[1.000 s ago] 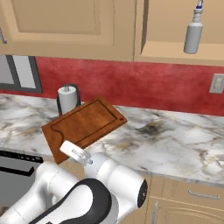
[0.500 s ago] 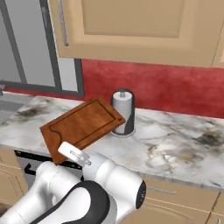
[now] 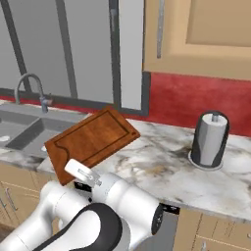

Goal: Move the cutting board and knife to the sink. Then move spray from the cabinet to the counter.

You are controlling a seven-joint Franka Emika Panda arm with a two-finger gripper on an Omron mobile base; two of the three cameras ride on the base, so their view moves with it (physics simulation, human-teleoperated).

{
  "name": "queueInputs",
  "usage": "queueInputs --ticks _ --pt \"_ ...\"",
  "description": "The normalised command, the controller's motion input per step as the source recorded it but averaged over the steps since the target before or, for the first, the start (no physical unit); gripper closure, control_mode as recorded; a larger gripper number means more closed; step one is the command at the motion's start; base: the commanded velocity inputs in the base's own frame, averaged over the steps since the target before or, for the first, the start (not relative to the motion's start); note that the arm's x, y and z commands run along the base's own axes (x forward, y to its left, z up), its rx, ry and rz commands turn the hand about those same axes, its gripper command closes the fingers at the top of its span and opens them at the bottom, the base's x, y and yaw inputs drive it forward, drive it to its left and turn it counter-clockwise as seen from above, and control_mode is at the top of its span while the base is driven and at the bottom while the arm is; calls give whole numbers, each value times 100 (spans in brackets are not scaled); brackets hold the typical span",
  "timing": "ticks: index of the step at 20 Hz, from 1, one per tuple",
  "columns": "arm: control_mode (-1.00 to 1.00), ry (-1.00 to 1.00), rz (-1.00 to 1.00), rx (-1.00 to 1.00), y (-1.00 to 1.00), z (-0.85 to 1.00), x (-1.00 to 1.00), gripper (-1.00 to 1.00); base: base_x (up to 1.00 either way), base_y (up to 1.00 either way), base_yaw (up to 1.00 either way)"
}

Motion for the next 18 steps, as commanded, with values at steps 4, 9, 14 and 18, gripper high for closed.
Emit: queueInputs --ticks 4,9,14,18 --pt "100 0 0 0 0 0 0 100 64 100 6" --pt "100 0 0 0 0 0 0 100 69 100 2" --pt "100 0 0 0 0 0 0 100 63 100 0" --pt "100 0 0 0 0 0 0 100 46 100 -3"
